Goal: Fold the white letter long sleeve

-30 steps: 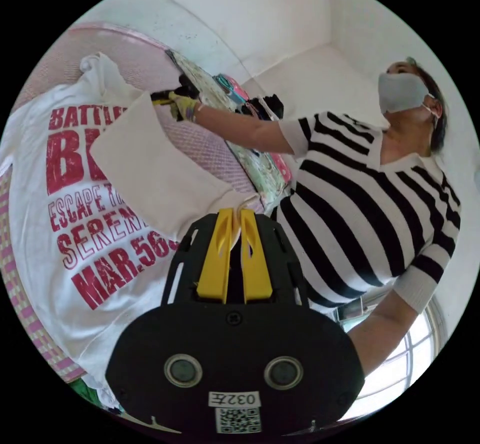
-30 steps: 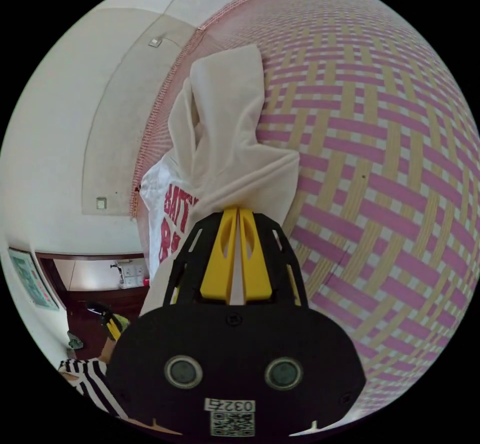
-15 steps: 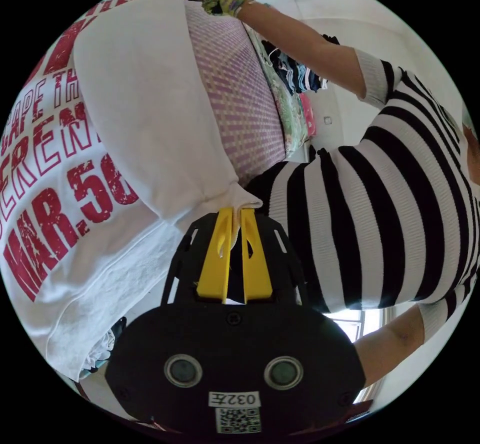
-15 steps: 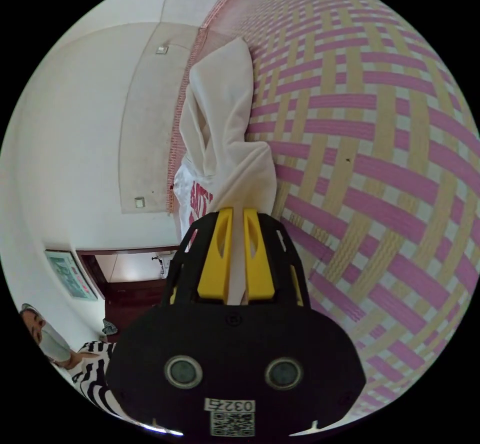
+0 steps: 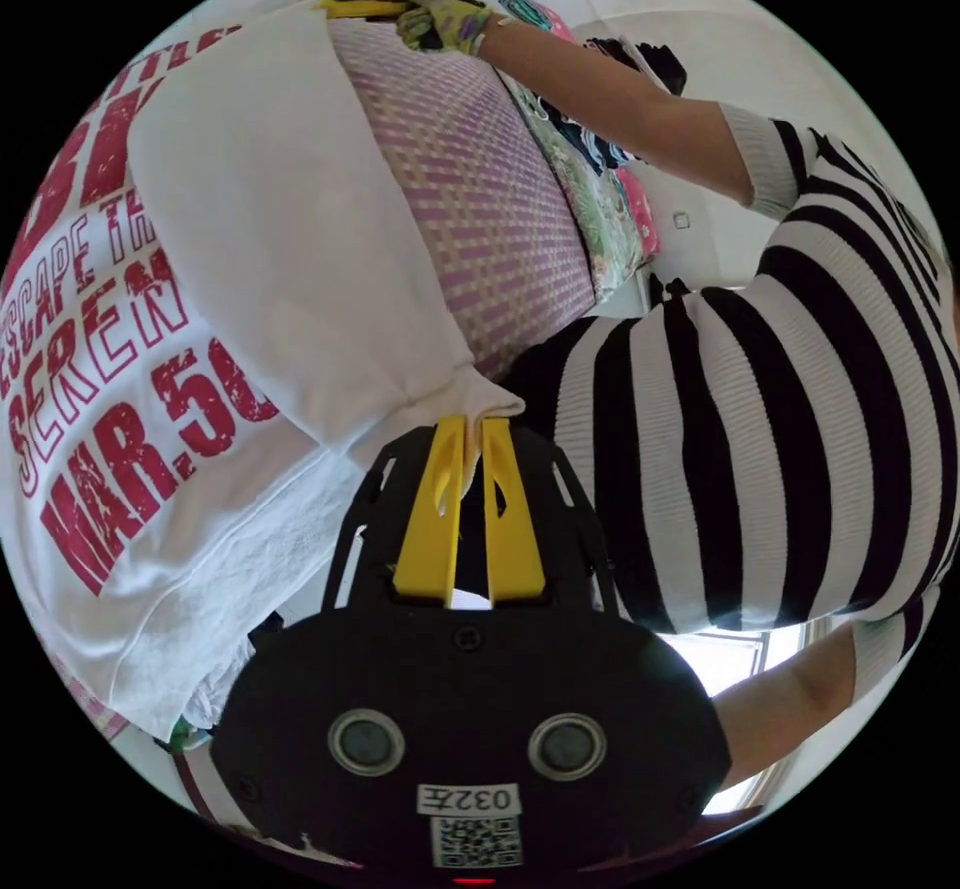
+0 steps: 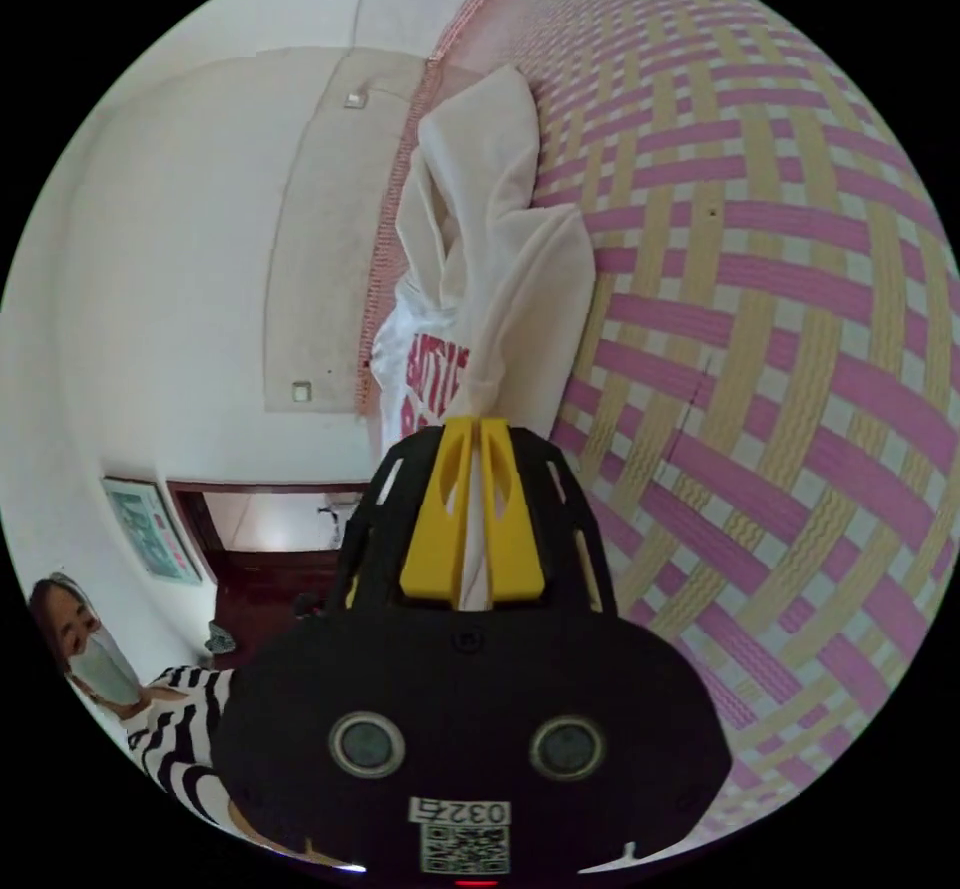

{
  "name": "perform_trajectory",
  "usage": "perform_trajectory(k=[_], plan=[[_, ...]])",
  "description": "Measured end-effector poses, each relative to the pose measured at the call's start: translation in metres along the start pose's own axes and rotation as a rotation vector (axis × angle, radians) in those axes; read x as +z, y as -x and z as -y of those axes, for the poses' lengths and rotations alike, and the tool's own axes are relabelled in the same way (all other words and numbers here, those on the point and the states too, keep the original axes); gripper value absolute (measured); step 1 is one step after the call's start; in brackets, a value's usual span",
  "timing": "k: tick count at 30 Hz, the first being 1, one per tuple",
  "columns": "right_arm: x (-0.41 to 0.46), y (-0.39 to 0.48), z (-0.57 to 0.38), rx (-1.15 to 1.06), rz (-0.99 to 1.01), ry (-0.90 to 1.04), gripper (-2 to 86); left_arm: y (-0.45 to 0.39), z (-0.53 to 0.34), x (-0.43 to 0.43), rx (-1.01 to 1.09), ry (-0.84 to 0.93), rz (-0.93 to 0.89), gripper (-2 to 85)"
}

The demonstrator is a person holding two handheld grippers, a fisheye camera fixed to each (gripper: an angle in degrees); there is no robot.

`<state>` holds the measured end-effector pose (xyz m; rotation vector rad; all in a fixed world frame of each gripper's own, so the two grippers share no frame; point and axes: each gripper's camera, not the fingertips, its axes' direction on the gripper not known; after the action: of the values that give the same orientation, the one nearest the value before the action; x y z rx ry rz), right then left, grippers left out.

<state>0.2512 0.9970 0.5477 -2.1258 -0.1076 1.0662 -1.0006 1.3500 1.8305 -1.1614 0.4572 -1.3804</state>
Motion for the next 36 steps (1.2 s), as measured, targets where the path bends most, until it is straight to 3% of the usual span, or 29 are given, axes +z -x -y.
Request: perform_trajectory(k=[3,7,10,17,23,25,30,33,36], plan=[[0.002,0.006,0.001,0.004,-0.108,0.000,-0.6,-0.008,-0.002,-0.005,0.020,-0.012,-0.006,-1.0],[-0.001,0.002,0.000,0.024,-0.034,-0.023,-0.8,-0.005,-0.007,-0.006,0.021,-0.048,-0.042,-0.8],[0.009,-0.010,-0.002,0.078,-0.093,0.001,-0.3,0.003,-0.009,0.010,-0.016,0.010,0.062,1.4],[0.002,-0.012,-0.029,0.107,-0.120,-0.094,7.8,0.015,-0.028,0.022,-0.071,-0.055,-0.083,4.7],[0.019,0.011,-0.112,0.029,-0.124,-0.077,7.3,0.010,-0.070,0.031,-0.118,-0.073,-0.131,2.5],[0.036,0.020,-0.147,-0.017,-0.105,-0.026,6.8,0.007,-0.084,0.026,-0.138,-0.133,-0.094,1.3],[0.102,0.038,-0.256,-0.047,-0.027,0.183,6.2,0.024,-0.124,-0.010,-0.355,-0.481,-0.017,4.0],[0.138,0.035,-0.297,-0.007,0.046,0.282,6.2,0.046,-0.146,-0.014,-0.465,-0.638,-0.108,5.8],[0.161,0.035,-0.321,0.013,0.071,0.314,6.3,0.062,-0.151,-0.006,-0.522,-0.628,-0.165,7.4]])
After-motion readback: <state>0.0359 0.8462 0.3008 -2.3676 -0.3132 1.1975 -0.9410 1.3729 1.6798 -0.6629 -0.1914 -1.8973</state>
